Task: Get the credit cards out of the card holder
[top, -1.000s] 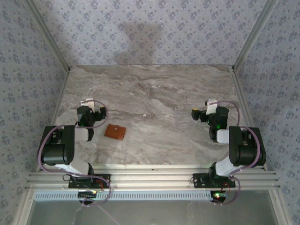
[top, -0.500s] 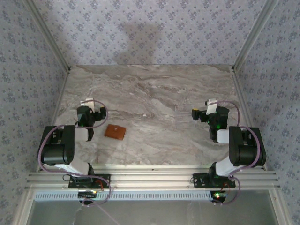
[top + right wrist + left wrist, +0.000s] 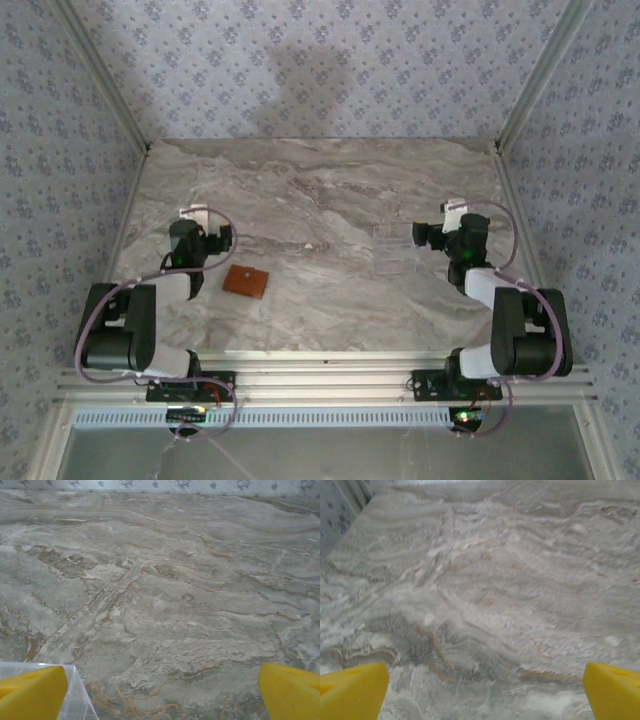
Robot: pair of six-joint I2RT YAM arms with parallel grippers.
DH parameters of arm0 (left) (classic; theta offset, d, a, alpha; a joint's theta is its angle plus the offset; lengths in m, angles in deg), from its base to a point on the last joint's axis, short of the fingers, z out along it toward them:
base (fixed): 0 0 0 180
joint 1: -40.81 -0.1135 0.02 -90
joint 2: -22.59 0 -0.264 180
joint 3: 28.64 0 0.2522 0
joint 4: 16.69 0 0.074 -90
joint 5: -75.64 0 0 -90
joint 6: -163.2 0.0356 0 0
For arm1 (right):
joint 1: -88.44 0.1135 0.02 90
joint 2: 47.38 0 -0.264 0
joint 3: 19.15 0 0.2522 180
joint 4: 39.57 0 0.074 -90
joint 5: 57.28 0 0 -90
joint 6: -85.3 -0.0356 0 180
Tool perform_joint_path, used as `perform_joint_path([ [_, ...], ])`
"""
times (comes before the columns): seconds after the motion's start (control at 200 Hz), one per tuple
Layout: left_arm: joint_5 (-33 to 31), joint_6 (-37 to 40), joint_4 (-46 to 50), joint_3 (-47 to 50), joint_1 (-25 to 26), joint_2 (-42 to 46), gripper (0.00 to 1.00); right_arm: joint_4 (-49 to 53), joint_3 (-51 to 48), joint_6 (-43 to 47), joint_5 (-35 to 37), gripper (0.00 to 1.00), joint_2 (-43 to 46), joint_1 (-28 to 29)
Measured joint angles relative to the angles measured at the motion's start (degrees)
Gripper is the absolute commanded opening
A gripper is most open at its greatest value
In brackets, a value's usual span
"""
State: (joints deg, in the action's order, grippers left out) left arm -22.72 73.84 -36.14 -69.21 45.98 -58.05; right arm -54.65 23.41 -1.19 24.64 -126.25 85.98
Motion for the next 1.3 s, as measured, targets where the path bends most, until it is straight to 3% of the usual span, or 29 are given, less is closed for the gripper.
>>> perform_joint_path([
  [0.125, -3.93, -0.28, 8.85, -4.39, 3.61, 4.39, 1.00, 11.21, 4.85, -2.08, 1.68, 0.98, 3.43, 0.35],
  [0.315, -4.90, -5.90, 23.41, -10.56, 6.62, 9.31, 0.99, 30.18, 13.31, -7.41, 1.11, 0.83, 6.27, 1.36],
  [0.425, -2.78, -10.93, 33.22, -14.58, 7.19, 9.81, 0.99, 39.50, 15.85, -10.03, -0.83, 0.73, 6.88, 2.05],
  [0.615, 2.03, -16.50, 46.03, -19.12, 7.34, 9.60, 0.99, 51.74, 16.92, -11.17, -4.33, 0.65, 6.69, 3.52],
  [0.929, 5.40, -20.31, 55.91, -21.00, 8.52, 5.01, 0.99, 55.93, 18.14, -11.56, -3.08, 0.42, -0.33, 6.99],
  [1.299, 5.53, -23.45, 59.14, -21.11, 8.50, 3.17, 0.99, 55.15, 21.35, -10.34, -2.19, 0.30, -7.06, 7.23],
])
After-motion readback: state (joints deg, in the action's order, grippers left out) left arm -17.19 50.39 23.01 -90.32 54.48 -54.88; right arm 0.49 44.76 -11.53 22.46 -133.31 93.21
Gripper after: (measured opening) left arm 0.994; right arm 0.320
